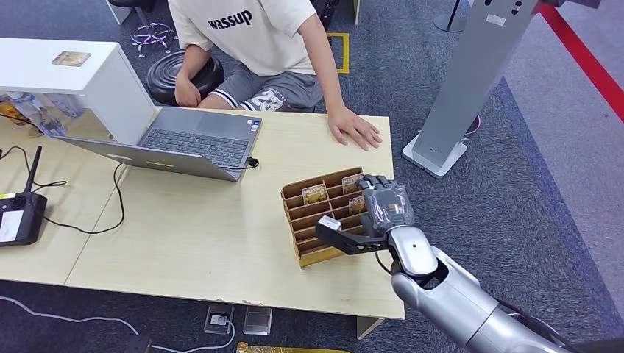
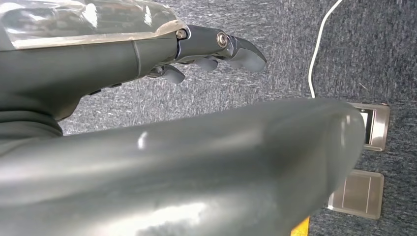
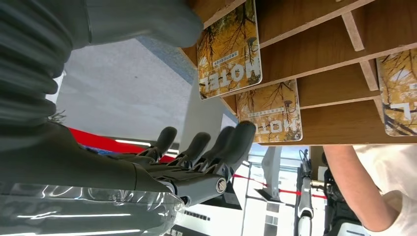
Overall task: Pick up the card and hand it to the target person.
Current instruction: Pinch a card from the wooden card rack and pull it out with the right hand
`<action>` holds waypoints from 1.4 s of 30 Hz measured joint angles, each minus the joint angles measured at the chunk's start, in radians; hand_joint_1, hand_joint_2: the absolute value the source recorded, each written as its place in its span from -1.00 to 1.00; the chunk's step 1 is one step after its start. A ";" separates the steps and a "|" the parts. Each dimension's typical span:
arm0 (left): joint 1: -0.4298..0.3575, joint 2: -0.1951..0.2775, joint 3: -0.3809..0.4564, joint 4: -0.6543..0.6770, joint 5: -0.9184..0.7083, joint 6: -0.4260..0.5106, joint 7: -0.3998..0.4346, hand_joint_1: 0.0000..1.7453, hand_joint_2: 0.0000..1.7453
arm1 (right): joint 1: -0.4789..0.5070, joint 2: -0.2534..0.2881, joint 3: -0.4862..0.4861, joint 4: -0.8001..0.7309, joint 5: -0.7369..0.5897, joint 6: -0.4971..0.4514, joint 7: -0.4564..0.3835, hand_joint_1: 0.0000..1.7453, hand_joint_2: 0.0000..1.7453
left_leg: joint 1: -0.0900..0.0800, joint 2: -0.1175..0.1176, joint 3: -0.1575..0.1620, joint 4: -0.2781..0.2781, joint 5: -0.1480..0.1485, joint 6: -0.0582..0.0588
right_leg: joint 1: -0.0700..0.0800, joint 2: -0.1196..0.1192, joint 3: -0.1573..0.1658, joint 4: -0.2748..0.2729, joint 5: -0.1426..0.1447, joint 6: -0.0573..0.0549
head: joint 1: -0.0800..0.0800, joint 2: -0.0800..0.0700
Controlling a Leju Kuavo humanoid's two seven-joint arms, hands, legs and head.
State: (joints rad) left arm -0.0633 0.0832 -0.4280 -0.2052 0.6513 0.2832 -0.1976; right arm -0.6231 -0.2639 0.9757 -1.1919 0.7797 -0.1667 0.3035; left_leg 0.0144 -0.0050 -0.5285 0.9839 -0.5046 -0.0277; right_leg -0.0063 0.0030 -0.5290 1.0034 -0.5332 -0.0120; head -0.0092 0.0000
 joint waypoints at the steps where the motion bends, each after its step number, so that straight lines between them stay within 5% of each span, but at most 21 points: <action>1: 0.000 0.000 0.000 0.000 0.000 0.000 0.000 -1.00 -1.00 | 0.000 0.001 0.000 0.001 0.000 0.000 -0.001 0.12 1.00 | 0.000 0.000 0.000 0.000 0.000 0.000 | 0.000 0.000 0.000 0.000 0.000 0.000 | 0.000 0.000; 3: 0.000 0.000 0.000 0.000 0.002 0.003 0.000 -1.00 -1.00 | 0.000 0.003 0.001 0.002 0.000 0.000 -0.002 0.37 1.00 | 0.000 0.000 0.000 0.000 0.000 0.000 | 0.000 0.000 0.000 0.000 0.000 0.000 | 0.000 0.000; 17: 0.000 0.000 0.000 0.000 0.017 0.007 -0.002 -1.00 -1.00 | -0.004 0.008 0.003 0.005 0.000 0.002 -0.011 0.00 1.00 | 0.000 0.000 0.000 0.000 0.000 0.000 | 0.000 0.000 0.000 0.000 0.000 0.000 | 0.000 0.000; 25: 0.000 0.000 0.000 0.000 0.023 0.010 -0.002 -1.00 -1.00 | -0.004 0.009 0.003 0.007 0.000 0.002 -0.012 0.43 1.00 | 0.000 0.000 0.000 0.000 0.000 0.000 | 0.000 0.000 0.000 0.000 0.000 0.000 | 0.000 0.000; 38: 0.000 0.001 -0.002 0.000 0.024 0.008 -0.004 -1.00 -1.00 | -0.005 0.009 0.003 0.008 -0.001 0.002 -0.012 0.69 1.00 | 0.000 0.000 0.000 0.000 0.000 0.000 | 0.000 0.000 0.000 0.000 0.000 0.000 | 0.000 0.000; 42: 0.000 0.005 -0.007 0.000 0.023 0.011 -0.004 -1.00 1.00 | -0.006 0.008 0.003 0.010 -0.002 0.001 -0.012 0.69 1.00 | 0.000 0.000 0.000 0.000 0.000 0.000 | 0.000 0.000 0.000 0.000 0.000 0.000 | 0.000 0.000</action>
State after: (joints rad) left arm -0.0636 0.0878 -0.4349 -0.2052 0.6739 0.2943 -0.2011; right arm -0.6286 -0.2555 0.9788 -1.1823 0.7773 -0.1658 0.2915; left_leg 0.0145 -0.0049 -0.5282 0.9839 -0.5046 -0.0277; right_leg -0.0063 0.0031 -0.5289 1.0034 -0.5332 -0.0120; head -0.0092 0.0000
